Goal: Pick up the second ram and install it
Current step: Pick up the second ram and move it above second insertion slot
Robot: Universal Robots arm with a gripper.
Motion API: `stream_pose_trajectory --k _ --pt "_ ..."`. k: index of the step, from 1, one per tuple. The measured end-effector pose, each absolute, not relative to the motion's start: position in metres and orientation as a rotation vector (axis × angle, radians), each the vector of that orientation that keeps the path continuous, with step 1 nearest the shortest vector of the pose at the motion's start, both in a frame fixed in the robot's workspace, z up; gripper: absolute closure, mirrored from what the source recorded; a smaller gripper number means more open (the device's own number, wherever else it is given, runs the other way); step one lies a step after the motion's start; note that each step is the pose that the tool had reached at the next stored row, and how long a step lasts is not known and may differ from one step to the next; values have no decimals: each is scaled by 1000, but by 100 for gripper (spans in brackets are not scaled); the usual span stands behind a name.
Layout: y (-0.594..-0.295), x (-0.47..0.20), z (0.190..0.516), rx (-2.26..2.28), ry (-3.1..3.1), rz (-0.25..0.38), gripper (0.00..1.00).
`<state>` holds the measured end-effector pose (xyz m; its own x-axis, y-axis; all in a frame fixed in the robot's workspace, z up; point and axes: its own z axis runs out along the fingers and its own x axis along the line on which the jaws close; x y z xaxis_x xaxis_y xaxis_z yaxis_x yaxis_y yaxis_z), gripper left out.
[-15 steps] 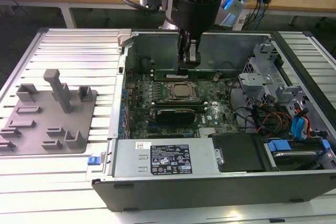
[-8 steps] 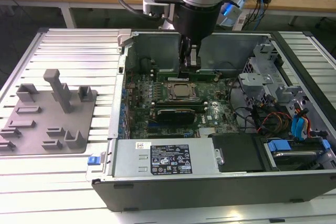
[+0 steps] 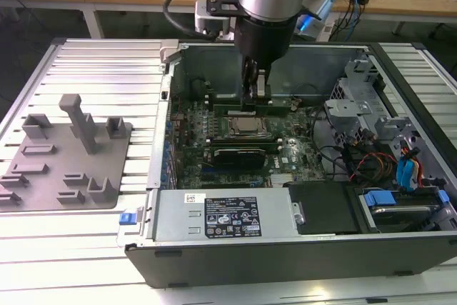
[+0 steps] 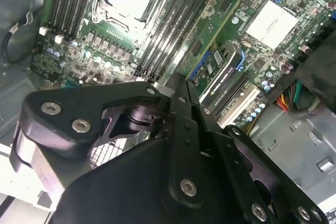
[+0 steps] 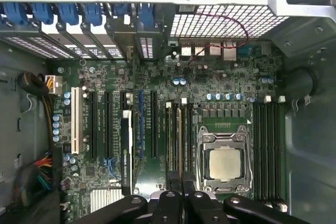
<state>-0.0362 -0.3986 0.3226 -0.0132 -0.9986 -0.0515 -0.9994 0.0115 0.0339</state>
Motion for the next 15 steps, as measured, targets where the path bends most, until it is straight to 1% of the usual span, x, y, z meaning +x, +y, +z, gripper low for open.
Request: stream_pose_trajectory --k 8,15 --pt "-392 -36 301 -2194 2221 97 90" --pt "-388 -40 292 -2186 2211 76 90"
